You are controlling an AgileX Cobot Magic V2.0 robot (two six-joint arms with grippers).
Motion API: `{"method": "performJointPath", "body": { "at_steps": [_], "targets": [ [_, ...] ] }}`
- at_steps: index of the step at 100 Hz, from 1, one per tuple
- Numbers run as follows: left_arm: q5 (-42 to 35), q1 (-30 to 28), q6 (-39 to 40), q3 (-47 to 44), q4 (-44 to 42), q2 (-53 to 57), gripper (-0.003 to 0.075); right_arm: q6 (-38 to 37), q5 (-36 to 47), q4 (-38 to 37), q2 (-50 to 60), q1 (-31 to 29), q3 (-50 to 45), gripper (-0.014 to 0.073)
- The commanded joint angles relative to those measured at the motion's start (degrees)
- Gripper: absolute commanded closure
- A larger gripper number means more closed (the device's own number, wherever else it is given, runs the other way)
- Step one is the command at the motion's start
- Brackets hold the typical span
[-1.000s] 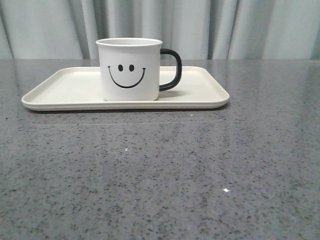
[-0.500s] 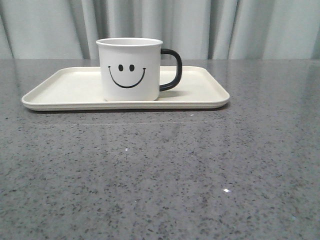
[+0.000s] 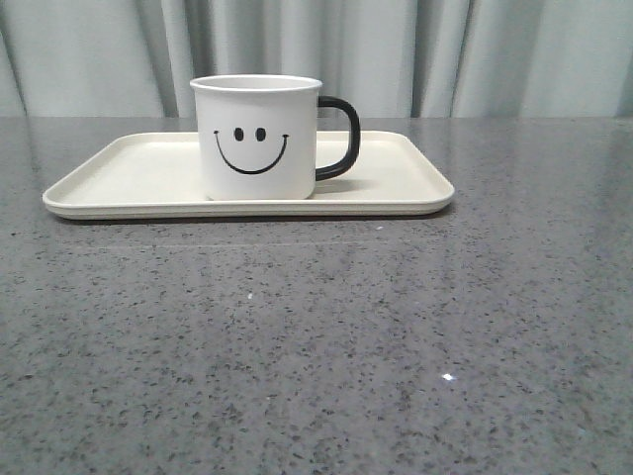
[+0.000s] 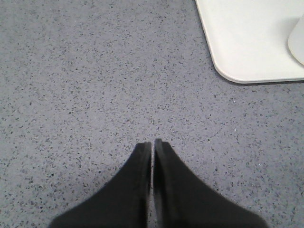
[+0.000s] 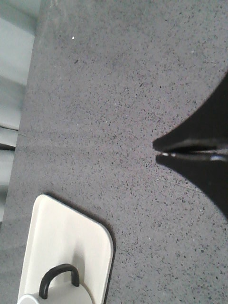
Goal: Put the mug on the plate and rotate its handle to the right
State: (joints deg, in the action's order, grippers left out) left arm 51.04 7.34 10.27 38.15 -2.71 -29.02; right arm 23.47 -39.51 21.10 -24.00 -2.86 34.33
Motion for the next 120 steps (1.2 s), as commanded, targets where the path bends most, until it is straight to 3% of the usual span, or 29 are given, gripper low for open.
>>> {"method": "performJointPath", "body": {
  "at_steps": [1,102,120],
  "targets": [
    [-4.67,-0.17,0.51,1.59,0.31,-0.32,0.0740,0.05,2.52,0.79,-0.27,-0.39,1.29,0.0659],
    [-4.67,-0.17,0.51,1.46,0.31,-0.32,0.0740,0.05,2.43,0.79,-0.27,-0.39,1.29,0.0659],
    [-11.93,-0.17,0.51,-0.88,-1.34,0.23,0.0740,0.05,2.43,0.79,-0.27,-0.39,1.29,0.0659]
  ]
}}
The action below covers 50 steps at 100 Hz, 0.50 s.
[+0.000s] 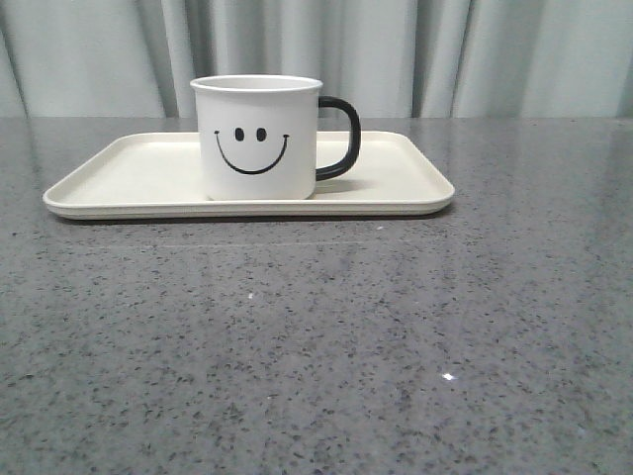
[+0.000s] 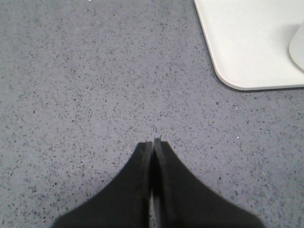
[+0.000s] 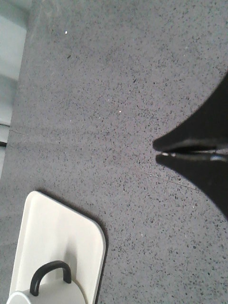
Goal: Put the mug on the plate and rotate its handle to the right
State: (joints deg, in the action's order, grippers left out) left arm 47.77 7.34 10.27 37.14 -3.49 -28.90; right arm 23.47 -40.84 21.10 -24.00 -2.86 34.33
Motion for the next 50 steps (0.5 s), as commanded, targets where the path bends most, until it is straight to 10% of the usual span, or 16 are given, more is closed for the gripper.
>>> {"method": "performJointPath", "body": {
  "at_steps": [1,50],
  "targets": [
    [-9.34,-0.17,0.51,-0.07,-0.55,0.28,0.0740,0.05,3.76,0.79,-0.27,-0.39,1.29,0.0659],
    [-40.75,-0.24,-1.52,-24.12,0.05,19.11,0.0740,0.05,3.76,0.79,-0.27,-0.39,1.29,0.0659]
  ]
}}
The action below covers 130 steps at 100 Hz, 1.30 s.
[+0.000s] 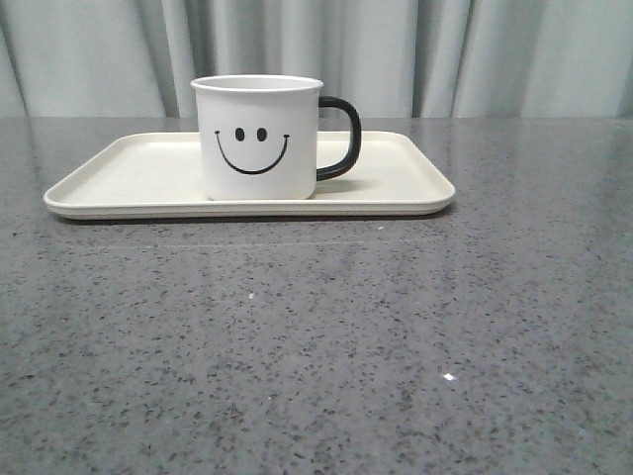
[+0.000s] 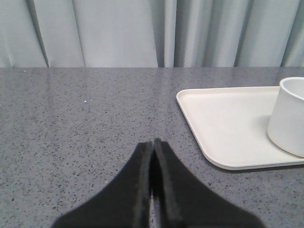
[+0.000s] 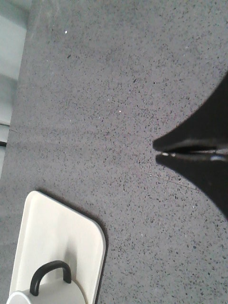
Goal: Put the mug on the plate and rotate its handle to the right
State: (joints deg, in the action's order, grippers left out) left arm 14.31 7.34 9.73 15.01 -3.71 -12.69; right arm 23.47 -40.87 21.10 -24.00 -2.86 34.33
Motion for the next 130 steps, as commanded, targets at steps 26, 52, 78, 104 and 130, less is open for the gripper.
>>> {"method": "performJointPath", "body": {
  "at_steps": [26,52,78,104,130],
  "targets": [
    [-8.64,-0.24,-2.10,-11.03,0.69,12.00,0.0740,0.05,3.80,0.79,-0.27,-0.39,1.29,0.0659],
    [-10.81,-1.03,-2.10,-14.65,0.79,14.71,0.0740,0.05,3.75,0.79,-0.27,-0.39,1.29,0.0659],
    [-13.28,-3.13,-2.10,-15.53,0.79,14.71,0.0740,0.05,3.75,0.79,-0.27,-0.39,1.29,0.0659],
    [-13.18,-3.13,-2.10,-15.53,0.79,14.71,0.0740,0.05,3.75,0.79,-0.27,-0.39,1.29,0.0659],
    [-13.18,-3.13,-2.10,-15.53,0.79,14.71,0.0740,0.05,3.75,0.79,-0.27,-0.39,1.29,0.0659]
  ]
}}
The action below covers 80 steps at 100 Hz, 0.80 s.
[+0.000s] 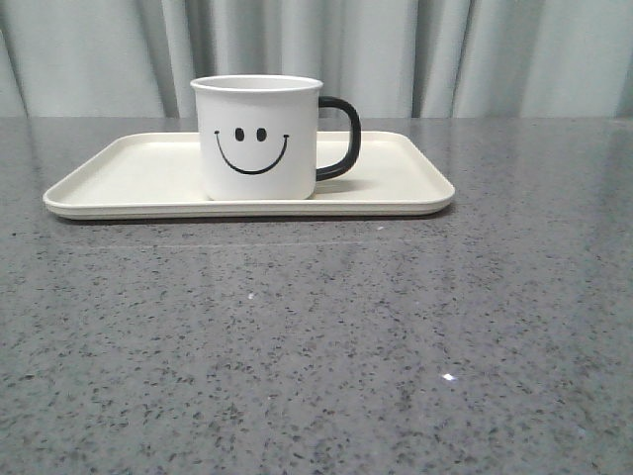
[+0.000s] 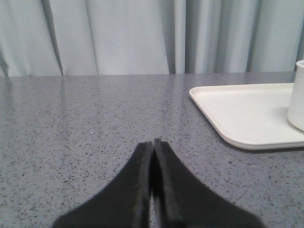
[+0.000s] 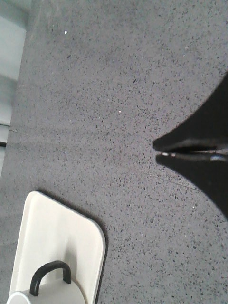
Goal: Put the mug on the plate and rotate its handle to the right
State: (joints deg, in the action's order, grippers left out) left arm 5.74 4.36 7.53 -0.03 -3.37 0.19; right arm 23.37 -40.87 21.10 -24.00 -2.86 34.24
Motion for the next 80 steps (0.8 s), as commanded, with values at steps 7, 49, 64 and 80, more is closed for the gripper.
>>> {"method": "performJointPath", "body": {
  "at_steps": [7,49,64,80],
  "targets": [
    [-4.60,-0.16,0.10,-0.49,0.44,1.83,0.0740,0.15,3.75,0.79,-0.27,-0.39,1.38,0.0659],
    [-4.60,-0.16,0.10,-0.49,0.44,1.83,0.0740,0.15,3.75,0.79,-0.27,-0.39,1.38,0.0659],
    [-4.60,-0.16,0.10,-0.49,0.44,1.83,0.0740,0.15,3.75,0.79,-0.27,-0.39,1.29,0.0659],
    [-4.60,-0.16,0.10,-0.49,0.44,1.83,0.0740,0.16,5.44,-1.30,-0.19,0.07,0.67,0.0659]
  ]
}}
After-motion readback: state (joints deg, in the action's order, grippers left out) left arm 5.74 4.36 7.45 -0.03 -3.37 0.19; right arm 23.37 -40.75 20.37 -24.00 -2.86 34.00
